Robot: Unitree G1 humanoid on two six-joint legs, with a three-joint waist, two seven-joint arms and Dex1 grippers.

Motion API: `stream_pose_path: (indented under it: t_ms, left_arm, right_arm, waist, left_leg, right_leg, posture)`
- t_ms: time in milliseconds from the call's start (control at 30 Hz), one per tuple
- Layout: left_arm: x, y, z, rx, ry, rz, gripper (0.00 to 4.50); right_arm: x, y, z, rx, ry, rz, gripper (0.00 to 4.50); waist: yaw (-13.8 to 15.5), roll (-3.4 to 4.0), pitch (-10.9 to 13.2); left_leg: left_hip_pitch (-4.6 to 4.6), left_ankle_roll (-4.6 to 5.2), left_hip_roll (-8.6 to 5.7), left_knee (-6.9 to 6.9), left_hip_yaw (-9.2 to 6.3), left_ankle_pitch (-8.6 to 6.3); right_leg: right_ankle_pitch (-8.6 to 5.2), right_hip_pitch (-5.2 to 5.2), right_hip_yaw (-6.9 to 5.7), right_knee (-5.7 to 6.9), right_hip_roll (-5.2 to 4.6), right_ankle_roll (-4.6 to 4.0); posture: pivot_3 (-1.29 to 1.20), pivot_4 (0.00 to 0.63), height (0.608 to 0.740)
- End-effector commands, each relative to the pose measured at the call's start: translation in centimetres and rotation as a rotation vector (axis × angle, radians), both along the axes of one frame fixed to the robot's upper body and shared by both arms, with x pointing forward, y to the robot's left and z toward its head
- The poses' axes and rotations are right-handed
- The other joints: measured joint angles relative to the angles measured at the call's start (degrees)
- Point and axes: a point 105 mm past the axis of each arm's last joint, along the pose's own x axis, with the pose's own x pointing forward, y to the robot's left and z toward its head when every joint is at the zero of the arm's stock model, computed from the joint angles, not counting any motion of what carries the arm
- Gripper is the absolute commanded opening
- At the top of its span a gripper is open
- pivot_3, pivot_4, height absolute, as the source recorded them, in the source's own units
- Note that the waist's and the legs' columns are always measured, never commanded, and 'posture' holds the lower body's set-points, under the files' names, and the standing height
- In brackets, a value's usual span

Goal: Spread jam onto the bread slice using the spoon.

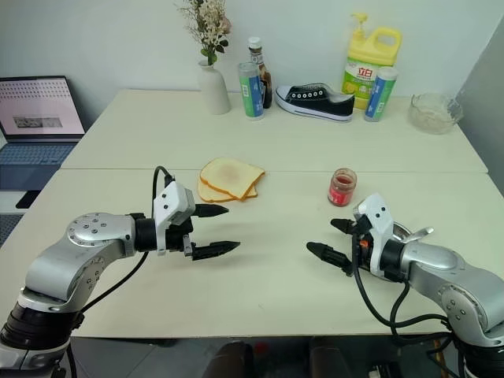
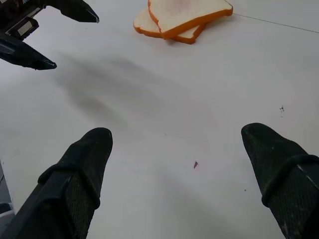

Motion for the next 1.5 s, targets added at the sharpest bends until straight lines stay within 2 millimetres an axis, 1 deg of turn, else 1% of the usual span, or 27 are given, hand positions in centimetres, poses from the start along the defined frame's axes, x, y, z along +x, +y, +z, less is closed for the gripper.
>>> stream_pose_path:
  t_ms: [33, 133, 233, 333, 400, 467, 567, 633, 733, 833, 900, 1000, 1133, 1233, 1433, 1500]
  left_arm:
    - [0.3, -0.1, 1.1, -0.014, -0.037, 0.000, 4.50]
    - [0.1, -0.3, 1.2, -0.035, -0.021, -0.004, 4.50]
    - [0.4, 0.1, 1.4, -0.051, -0.015, 0.024, 4.50]
    - [1.4, 0.7, 1.4, -0.107, -0.005, 0.104, 4.50]
    - [2.5, 1.6, 1.7, -0.182, 0.003, 0.198, 4.50]
    - [3.6, 2.8, 1.8, -0.220, -0.014, 0.296, 4.50]
    - [5.4, 4.7, 2.1, -0.309, -0.036, 0.454, 4.50]
    - [6.5, 5.8, 1.9, -0.345, -0.053, 0.563, 4.50]
    - [8.4, 7.8, 1.5, -0.364, -0.091, 0.738, 4.50]
    - [9.8, 8.9, 1.0, -0.395, -0.094, 0.853, 4.50]
    - [10.7, 8.8, 0.6, -0.438, -0.074, 0.878, 4.50]
    - [11.9, 7.5, -0.2, -0.511, -0.024, 0.866, 4.50]
    - [13.3, 6.1, -1.4, -0.538, 0.021, 0.848, 4.50]
    - [13.9, 5.3, -1.6, -0.550, 0.031, 0.821, 4.50]
    - [14.8, 4.2, -2.2, -0.471, 0.003, 0.768, 4.50]
    - [14.9, 3.7, -2.8, -0.447, 0.024, 0.743, 4.50]
  right_arm:
    - [-0.3, -0.1, 0.9, 0.002, -0.043, 0.001, 4.48]
    - [-0.2, 0.0, 1.1, 0.017, -0.046, -0.002, 4.48]
    - [-0.3, 0.1, 1.2, 0.011, -0.048, 0.013, 4.48]
    - [-0.3, 0.1, 1.0, 0.006, -0.047, 0.013, 4.48]
    - [-0.2, 0.9, 1.3, 0.013, -0.068, 0.035, 4.48]
    - [-0.1, 2.0, 2.3, 0.050, -0.101, 0.065, 4.48]
    - [0.5, 3.3, 3.0, 0.053, -0.154, 0.086, 4.48]
    - [0.9, 4.4, 3.2, 0.050, -0.187, 0.090, 4.48]
    - [2.0, 6.2, 3.0, 0.049, -0.228, 0.061, 4.48]
    - [2.4, 7.4, 2.7, 0.053, -0.235, 0.071, 4.48]
    - [2.5, 8.0, 2.5, 0.050, -0.238, 0.083, 4.48]
    - [2.7, 8.4, 2.4, 0.050, -0.244, 0.090, 4.48]
    - [2.9, 8.6, 2.5, 0.053, -0.247, 0.091, 4.48]
    - [3.0, 8.6, 2.5, 0.054, -0.248, 0.089, 4.48]
    - [3.0, 8.6, 2.4, 0.056, -0.242, 0.080, 4.48]
    - [3.0, 8.6, 2.4, 0.058, -0.239, 0.077, 4.48]
  waist:
    - [0.00, 0.00, 0.00]
    - [0.00, 0.00, 0.00]
    - [-0.01, 0.00, 0.00]
    - [0.00, 0.00, 0.00]
    - [-0.01, 0.00, 0.00]
    - [-0.10, 0.00, 0.00]
    - [-0.13, 0.00, 0.00]
    - [-0.11, 0.00, 0.00]
    - [-0.02, 0.00, -0.01]
    - [0.02, -0.01, -0.01]
    - [0.14, -0.02, -0.01]
    - [0.41, -0.03, -0.02]
    - [0.26, -0.05, -0.03]
    - [0.13, -0.05, -0.03]
    - [0.09, -0.05, -0.03]
    - [0.07, -0.05, -0.03]
  left_leg:
    - [0.00, 0.00, 0.00, 0.00, 0.00, 0.00]
    - [-0.01, 0.00, 0.00, 0.01, 0.00, 0.00]
    - [0.00, 0.00, 0.00, 0.00, 0.01, 0.00]
    - [0.01, 0.00, 0.00, 0.00, 0.00, 0.00]
    - [0.01, 0.00, 0.00, 0.01, 0.00, 0.00]
    - [0.01, 0.00, 0.01, 0.02, -0.01, 0.00]
    - [0.02, 0.00, 0.01, 0.01, -0.05, 0.00]
    - [0.03, 0.00, 0.01, 0.02, -0.03, 0.00]
    - [0.00, 0.00, 0.01, 0.02, -0.07, 0.00]
    - [-0.05, -0.01, 0.00, 0.05, -0.09, 0.01]
    - [-0.08, -0.02, -0.03, 0.05, -0.09, 0.01]
    - [-0.12, -0.02, -0.08, 0.08, -0.10, 0.01]
    - [-0.12, -0.03, -0.12, 0.09, -0.09, 0.02]
    - [-0.12, -0.03, -0.11, 0.07, -0.12, 0.02]
    - [-0.12, -0.03, -0.11, 0.06, -0.12, 0.02]
    - [-0.12, -0.02, -0.12, 0.06, -0.12, 0.02]
  right_leg:
    - [0.00, 0.00, 0.00, 0.00, 0.00, 0.00]
    - [0.00, 0.00, 0.00, 0.00, 0.00, 0.00]
    - [0.00, 0.00, 0.00, 0.00, 0.00, 0.00]
    - [0.00, 0.00, 0.00, 0.00, 0.00, 0.00]
    - [0.00, 0.00, 0.00, 0.01, 0.00, 0.01]
    - [0.00, 0.00, -0.02, 0.02, 0.00, 0.01]
    - [0.00, 0.00, -0.02, 0.04, 0.02, 0.00]
    - [0.01, 0.00, -0.02, 0.04, 0.02, -0.01]
    - [0.02, 0.00, -0.04, 0.03, 0.00, -0.02]
    - [0.03, -0.03, -0.05, 0.05, -0.02, -0.02]
    - [0.03, -0.03, -0.08, 0.04, -0.05, -0.02]
    - [0.04, -0.04, -0.13, 0.03, -0.13, -0.02]
    - [0.07, -0.04, -0.14, 0.04, -0.16, 0.02]
    - [0.07, -0.05, -0.17, 0.05, -0.13, 0.02]
    - [0.07, -0.05, -0.18, 0.06, -0.12, 0.02]
    - [0.07, -0.05, -0.17, 0.05, -0.13, 0.02]
  posture:
    - [0.00, 0.150, 0.740]
    - [0.00, 0.150, 0.740]
    - [0.00, 0.150, 0.740]
    - [0.00, 0.150, 0.740]
    - [0.00, 0.150, 0.740]
    - [0.00, 0.150, 0.740]
    - [0.00, 0.150, 0.740]
    - [0.00, 0.150, 0.740]
    - [0.00, 0.150, 0.740]
    - [0.00, 0.150, 0.740]
    - [0.00, 0.150, 0.740]
    - [0.00, 0.150, 0.740]
    - [0.00, 0.150, 0.740]
    - [0.00, 0.150, 0.740]
    - [0.00, 0.150, 0.740]
    - [0.00, 0.150, 0.740]
